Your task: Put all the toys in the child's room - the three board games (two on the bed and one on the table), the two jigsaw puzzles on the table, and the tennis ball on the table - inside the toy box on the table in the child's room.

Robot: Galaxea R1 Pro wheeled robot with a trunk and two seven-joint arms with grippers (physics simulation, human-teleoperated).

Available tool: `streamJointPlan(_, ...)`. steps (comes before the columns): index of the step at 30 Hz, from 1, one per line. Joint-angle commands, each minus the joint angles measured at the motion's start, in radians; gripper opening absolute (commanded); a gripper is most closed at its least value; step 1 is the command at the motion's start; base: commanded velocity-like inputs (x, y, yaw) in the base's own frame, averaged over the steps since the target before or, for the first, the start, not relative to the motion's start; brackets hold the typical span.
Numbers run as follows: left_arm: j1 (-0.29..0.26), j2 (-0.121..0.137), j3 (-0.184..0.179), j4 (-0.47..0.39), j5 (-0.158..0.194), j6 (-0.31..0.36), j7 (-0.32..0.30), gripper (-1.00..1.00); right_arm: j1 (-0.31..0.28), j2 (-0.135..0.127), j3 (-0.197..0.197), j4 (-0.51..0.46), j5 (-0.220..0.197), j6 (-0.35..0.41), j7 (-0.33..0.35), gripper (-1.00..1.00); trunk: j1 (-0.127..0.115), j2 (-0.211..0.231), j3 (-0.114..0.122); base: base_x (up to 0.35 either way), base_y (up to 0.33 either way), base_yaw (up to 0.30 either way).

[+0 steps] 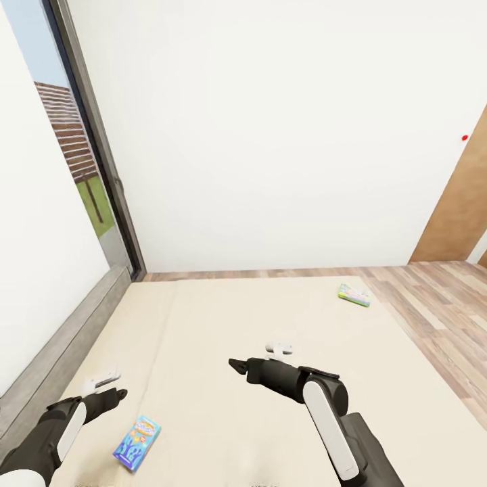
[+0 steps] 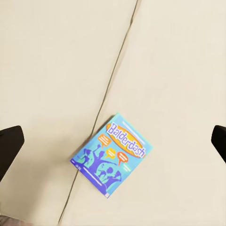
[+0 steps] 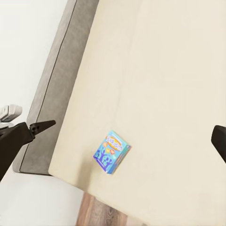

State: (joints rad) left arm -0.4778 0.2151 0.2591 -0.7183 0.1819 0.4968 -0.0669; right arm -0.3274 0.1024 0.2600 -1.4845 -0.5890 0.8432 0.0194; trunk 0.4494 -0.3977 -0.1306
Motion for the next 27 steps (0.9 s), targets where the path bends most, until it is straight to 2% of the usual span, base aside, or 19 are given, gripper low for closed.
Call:
streamJointPlan(1, -0.001, -0.001, 0.003, -0.001, 0.003, 0.006, -0.004, 1.00, -0.001, 0.001, -0.001, 0.000, 0.002, 0.005, 0.002, 1.00, 0.001, -0.002, -0.004, 0.000, 0.000, 0.060)
streamJointPlan(27, -0.001, -0.003, 0.002, -0.001, 0.003, 0.000, -0.006, 1.00, -0.005, 0.002, -0.001, 0.011, 0.001, 0.006, 0.001, 1.00, 0.001, -0.002, -0.046, 0.000, 0.000, 0.066)
